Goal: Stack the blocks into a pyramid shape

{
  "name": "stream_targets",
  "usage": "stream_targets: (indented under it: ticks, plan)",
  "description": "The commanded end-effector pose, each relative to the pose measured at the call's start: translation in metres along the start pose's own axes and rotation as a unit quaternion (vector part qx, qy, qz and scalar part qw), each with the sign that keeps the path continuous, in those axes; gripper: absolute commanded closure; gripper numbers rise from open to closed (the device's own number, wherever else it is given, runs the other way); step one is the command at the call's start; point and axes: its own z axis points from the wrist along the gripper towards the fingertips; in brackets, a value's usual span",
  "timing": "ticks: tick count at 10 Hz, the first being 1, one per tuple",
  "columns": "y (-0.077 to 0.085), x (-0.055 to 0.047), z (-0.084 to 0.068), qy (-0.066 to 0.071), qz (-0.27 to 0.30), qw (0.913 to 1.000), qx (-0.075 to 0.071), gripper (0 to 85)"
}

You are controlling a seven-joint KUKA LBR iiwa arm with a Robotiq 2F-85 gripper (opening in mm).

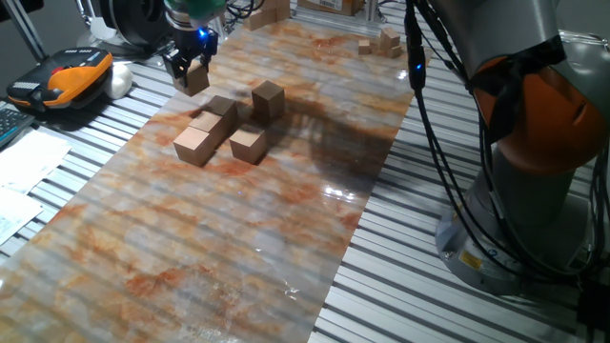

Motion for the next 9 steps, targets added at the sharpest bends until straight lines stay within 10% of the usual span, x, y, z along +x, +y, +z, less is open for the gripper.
stream_targets:
  ticks: [1,9]
  plan:
    - [0.002,-0.001,0.0,0.004,0.001,1.0,0.0,85.0]
    - [0.013,-0.009,-0.001,0.014,-0.011,0.9998,0.005,85.0]
